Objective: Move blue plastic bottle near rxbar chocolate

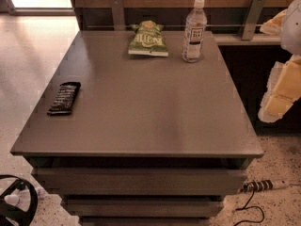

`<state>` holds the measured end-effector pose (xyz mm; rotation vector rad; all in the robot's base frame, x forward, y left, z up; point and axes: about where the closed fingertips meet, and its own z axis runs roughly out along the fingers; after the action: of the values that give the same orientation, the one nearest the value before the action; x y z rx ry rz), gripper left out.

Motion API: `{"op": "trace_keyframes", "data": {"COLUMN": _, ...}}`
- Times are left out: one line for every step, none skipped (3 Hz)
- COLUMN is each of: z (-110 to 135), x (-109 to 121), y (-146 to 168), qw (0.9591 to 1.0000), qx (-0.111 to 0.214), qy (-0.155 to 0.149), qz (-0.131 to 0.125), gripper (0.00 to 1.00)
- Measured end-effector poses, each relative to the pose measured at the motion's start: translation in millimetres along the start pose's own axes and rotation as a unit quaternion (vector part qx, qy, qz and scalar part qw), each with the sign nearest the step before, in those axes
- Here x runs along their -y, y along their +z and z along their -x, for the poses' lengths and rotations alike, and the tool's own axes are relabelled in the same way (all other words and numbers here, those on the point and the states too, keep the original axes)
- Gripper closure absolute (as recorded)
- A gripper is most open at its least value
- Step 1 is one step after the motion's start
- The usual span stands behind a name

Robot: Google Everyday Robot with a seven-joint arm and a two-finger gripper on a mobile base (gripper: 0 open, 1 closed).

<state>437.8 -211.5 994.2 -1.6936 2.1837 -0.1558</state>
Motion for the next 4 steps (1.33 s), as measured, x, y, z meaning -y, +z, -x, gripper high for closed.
{"op": "trace_keyframes", "data": {"z": 0, "x": 0, "y": 0, "qw": 1.0000, "qx": 0.000, "qy": 0.000, "qz": 0.000, "gripper": 0.00}}
{"op": "trace_keyframes", "data": {"z": 3, "x": 29, "y": 6, "qw": 0.9996, "qx": 0.020, "qy": 0.010, "qz": -0.014, "gripper": 0.00}}
{"op": "trace_keyframes", "data": {"z": 11, "x": 75, "y": 21, "qw": 0.9964, "qx": 0.070, "qy": 0.029, "qz": -0.038, "gripper": 0.00}}
{"op": "trace_keyframes", "data": {"z": 17, "x": 112, "y": 35, "qw": 0.9889, "qx": 0.125, "qy": 0.047, "qz": -0.065, "gripper": 0.00}}
